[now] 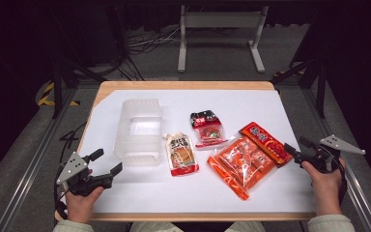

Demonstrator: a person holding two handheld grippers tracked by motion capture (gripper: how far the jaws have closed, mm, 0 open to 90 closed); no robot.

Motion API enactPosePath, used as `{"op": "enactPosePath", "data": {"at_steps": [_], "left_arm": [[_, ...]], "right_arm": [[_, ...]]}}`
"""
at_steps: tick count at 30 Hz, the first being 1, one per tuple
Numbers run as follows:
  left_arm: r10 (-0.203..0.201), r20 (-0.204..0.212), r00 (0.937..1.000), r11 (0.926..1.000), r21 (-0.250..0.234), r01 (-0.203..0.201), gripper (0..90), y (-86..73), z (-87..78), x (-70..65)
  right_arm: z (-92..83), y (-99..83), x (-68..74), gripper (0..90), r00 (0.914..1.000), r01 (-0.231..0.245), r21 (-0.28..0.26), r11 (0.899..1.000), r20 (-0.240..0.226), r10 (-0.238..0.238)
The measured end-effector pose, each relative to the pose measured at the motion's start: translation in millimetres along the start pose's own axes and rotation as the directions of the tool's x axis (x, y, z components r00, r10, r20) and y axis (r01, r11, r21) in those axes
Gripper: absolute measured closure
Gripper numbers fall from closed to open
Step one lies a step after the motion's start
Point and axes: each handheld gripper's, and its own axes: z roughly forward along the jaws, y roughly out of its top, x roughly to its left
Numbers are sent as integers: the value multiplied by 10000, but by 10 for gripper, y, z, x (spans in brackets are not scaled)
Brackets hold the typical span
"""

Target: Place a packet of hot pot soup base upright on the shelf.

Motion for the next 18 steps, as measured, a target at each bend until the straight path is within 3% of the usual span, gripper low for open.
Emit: {"op": "enactPosePath", "data": {"at_steps": [9, 18], "left_arm": [[72, 6, 10000, 9999, 101, -72, 141, -4, 21, -10], [97, -2, 10000, 9998, 147, -97, 141, -6, 24, -12]], "right_arm": [[124, -104, -82, 240, 9984, -543, 1025, 9932, 210, 524], [215, -167, -124, 203, 9956, -916, 2005, 9754, 374, 858]]}}
